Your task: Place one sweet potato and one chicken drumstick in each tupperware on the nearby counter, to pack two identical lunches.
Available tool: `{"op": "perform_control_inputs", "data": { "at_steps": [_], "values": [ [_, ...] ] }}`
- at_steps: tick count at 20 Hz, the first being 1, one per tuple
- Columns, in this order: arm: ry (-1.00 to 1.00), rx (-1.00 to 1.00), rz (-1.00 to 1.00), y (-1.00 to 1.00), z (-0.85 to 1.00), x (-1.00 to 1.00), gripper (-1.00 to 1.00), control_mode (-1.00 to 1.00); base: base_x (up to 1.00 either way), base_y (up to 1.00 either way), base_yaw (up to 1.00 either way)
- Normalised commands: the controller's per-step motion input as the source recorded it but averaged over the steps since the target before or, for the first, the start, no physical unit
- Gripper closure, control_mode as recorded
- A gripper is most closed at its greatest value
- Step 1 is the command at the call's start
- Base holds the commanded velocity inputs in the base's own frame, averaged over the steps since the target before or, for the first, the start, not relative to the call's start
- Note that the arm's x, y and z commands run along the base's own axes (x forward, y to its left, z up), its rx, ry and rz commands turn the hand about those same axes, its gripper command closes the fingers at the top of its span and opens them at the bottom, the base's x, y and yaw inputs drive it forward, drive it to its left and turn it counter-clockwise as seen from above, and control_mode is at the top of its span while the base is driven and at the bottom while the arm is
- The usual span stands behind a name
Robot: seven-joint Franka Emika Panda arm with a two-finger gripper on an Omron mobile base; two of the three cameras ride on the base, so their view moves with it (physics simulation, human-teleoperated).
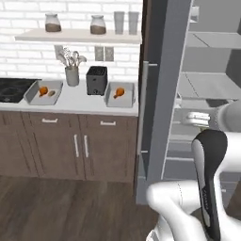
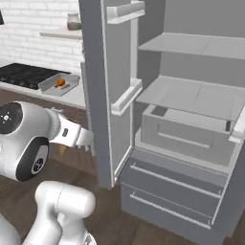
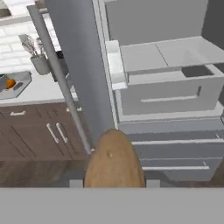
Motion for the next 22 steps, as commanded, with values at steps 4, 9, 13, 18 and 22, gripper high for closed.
{"op": "perform_control_inputs", "data": {
  "at_steps": [4,9,13,18,22],
  "values": [
    [0.0,0.0,0.0,0.0,0.0,0.0,1.0,1.0,-0.03,0.23,0.75],
    [0.0,0.0,0.0,0.0,0.0,0.0,1.0,1.0,0.11,0.44,0.72],
    [0.0,0.0,0.0,0.0,0.0,0.0,1.0,1.0,0.81,0.26,0.67],
    [0.0,0.0,0.0,0.0,0.0,0.0,1.0,1.0,0.6,0.08,0.35],
    [0.0,0.0,0.0,0.0,0.0,0.0,1.0,1.0,0.96,-0.33,0.0]
  ]
}}
